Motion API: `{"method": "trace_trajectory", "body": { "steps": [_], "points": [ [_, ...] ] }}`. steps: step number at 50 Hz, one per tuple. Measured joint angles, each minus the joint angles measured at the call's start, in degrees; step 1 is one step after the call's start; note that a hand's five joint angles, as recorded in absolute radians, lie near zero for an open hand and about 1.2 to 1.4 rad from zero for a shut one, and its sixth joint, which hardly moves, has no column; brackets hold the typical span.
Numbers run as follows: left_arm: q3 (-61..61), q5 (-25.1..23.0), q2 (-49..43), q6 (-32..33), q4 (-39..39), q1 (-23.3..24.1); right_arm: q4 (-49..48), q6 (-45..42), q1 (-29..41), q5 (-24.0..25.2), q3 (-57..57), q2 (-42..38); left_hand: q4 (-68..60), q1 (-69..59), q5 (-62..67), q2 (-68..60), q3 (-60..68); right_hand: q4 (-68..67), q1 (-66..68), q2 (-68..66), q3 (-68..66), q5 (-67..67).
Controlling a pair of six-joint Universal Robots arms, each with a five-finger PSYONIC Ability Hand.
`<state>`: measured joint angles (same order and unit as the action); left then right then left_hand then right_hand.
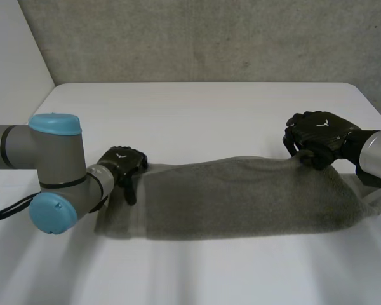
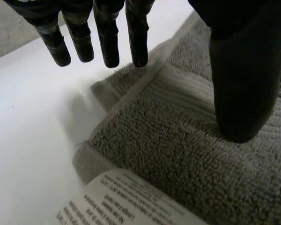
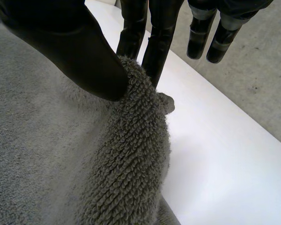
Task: Fold the towel.
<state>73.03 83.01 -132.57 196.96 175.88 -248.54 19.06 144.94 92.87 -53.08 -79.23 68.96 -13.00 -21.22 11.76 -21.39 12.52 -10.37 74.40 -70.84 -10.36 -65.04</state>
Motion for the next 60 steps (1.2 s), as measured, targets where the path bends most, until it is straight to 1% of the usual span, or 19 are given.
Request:
{"method": "trace_trajectory", "body": {
  "steps": [2,11,18,21,26,28,29,31,37,49,53,56,58,60],
  "points": [
    [0.20,0.49,0.01,0.03,-0.08,-0.05,-0.24,0.06,-0.14,0.00,-0.07,0.13,0.00,-0.25,0.33,-0.33,0.00,0.00,-0.05,0.00,0.00,0.00],
    [0.82,5.49,1.07,0.14,-0.34,-0.92,-1.50,0.18,-0.14,-0.01,-1.13,0.08,0.00,-2.64,2.40,-2.75,0.00,0.00,0.00,0.00,0.00,0.00],
    [2.02,6.74,1.88,0.16,-1.26,-0.97,-2.36,0.10,-0.06,-0.01,-1.87,-0.07,0.00,-12.77,11.49,-12.60,0.00,0.00,0.00,0.00,0.00,0.00],
    [2.79,6.79,2.11,0.17,-1.51,-0.59,-2.64,0.04,-0.05,-0.05,-2.10,-0.12,0.00,-21.24,20.45,-22.51,0.00,0.00,0.01,0.00,0.00,0.00],
    [3.40,6.82,2.57,0.17,-1.58,-0.14,-2.74,0.00,-0.10,-0.17,-2.17,-0.12,0.00,-27.64,32.37,-34.90,0.00,0.00,0.02,0.00,0.00,0.00],
    [3.61,6.83,3.17,0.15,-1.58,-0.05,-2.73,0.00,-0.22,-0.29,-2.17,-0.13,0.00,-34.78,41.08,-42.40,0.00,0.00,0.02,0.00,0.00,0.00],
    [3.72,6.82,3.64,0.12,-1.60,-0.03,-2.71,-0.01,-0.32,-0.35,-2.18,-0.13,0.00,-41.80,46.81,-47.71,0.00,0.00,0.02,0.00,0.00,0.00],
    [3.89,6.81,4.48,0.04,-1.54,-0.06,-2.65,-0.01,-0.59,-0.51,-2.18,-0.08,0.00,-50.23,52.08,-52.23,0.00,0.00,0.07,0.00,0.00,0.00],
    [4.99,6.70,7.93,-0.37,-1.45,-0.32,-2.04,-0.15,-2.06,-1.21,-2.31,0.93,0.00,-50.89,53.45,-53.30,0.00,0.00,0.14,0.00,0.00,0.00],
    [10.01,5.93,18.89,-0.61,-1.31,-0.58,1.12,-1.90,-4.57,-1.39,-4.64,6.98,0.00,-50.89,53.51,-54.00,0.00,0.00,0.15,0.00,0.00,0.00],
    [10.68,5.78,21.50,-0.40,-0.72,-0.36,3.26,-5.03,-4.50,-1.53,-4.85,7.25,0.00,-50.90,53.51,-54.01,0.00,0.00,0.19,0.00,0.00,0.00],
    [9.98,5.77,22.24,-0.01,-0.15,-0.36,4.73,-8.32,-4.40,-2.51,-4.26,6.42,0.00,-50.90,53.51,-54.02,0.00,0.00,0.19,0.00,0.00,-0.01],
    [8.79,5.77,22.18,0.51,0.26,-0.36,5.44,-10.72,-4.27,-3.89,-3.02,5.34,0.00,-50.90,53.51,-54.21,0.00,0.00,0.19,0.00,0.00,-0.01],
    [6.17,5.80,21.34,1.68,0.80,-0.43,5.94,-13.70,-3.76,-6.71,0.14,3.18,0.00,-50.90,53.51,-54.87,0.00,0.00,0.20,0.00,-0.01,-0.01]
  ]
}}
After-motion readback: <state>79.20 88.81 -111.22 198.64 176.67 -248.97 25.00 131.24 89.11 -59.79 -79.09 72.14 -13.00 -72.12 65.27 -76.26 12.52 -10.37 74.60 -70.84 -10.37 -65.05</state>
